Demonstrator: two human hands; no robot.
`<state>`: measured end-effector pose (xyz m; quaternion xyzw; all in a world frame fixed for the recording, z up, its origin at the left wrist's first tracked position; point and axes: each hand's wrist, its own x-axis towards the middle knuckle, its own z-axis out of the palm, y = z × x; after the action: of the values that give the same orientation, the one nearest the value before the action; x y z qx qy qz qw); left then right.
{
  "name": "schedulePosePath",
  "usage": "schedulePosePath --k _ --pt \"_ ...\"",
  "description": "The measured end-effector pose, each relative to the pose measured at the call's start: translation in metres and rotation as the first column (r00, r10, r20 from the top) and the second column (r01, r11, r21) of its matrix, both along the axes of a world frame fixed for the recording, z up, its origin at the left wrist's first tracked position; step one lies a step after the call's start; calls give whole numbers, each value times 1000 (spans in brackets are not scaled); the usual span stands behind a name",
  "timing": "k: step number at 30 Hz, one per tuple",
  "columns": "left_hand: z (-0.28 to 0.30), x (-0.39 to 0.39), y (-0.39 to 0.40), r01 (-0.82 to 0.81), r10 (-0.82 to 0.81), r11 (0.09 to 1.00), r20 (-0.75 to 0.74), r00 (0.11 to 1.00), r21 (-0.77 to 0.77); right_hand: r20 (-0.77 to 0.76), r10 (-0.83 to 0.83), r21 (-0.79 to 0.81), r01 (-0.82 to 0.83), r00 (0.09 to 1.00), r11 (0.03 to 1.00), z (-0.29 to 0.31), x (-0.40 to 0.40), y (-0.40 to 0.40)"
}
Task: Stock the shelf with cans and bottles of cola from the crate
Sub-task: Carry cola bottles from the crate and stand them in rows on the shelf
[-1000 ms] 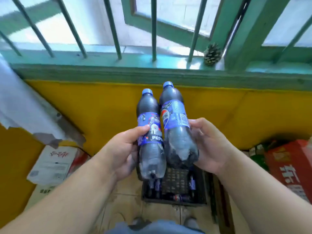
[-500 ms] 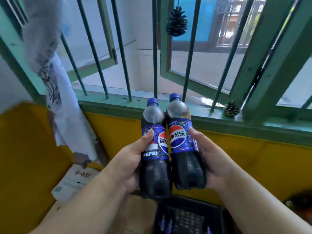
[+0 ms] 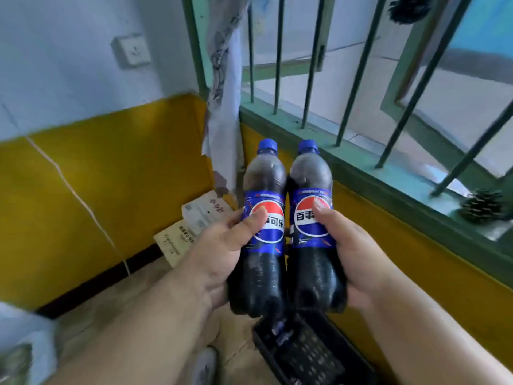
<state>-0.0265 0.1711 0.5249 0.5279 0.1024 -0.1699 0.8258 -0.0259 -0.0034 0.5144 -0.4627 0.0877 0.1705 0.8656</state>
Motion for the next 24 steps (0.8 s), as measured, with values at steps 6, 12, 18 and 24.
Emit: schedulePosePath --k 6,12,18,24 --pt "13 -62 68 -315 319 943 -28 947 109 151 229 -191 -199 962 961 14 -23 63" --pt "32 -133 133 -511 504 852 84 859 115 277 401 -322 -309 873 895 45 -67 150" --pt "52 -229 233 -743 709 627 223 669 235 394 553 -344 -441 734 829 58 -135 284" --pt "61 -347 357 -858 791 372 362 493 355 432 690 -340 -603 581 721 60 -226 433"
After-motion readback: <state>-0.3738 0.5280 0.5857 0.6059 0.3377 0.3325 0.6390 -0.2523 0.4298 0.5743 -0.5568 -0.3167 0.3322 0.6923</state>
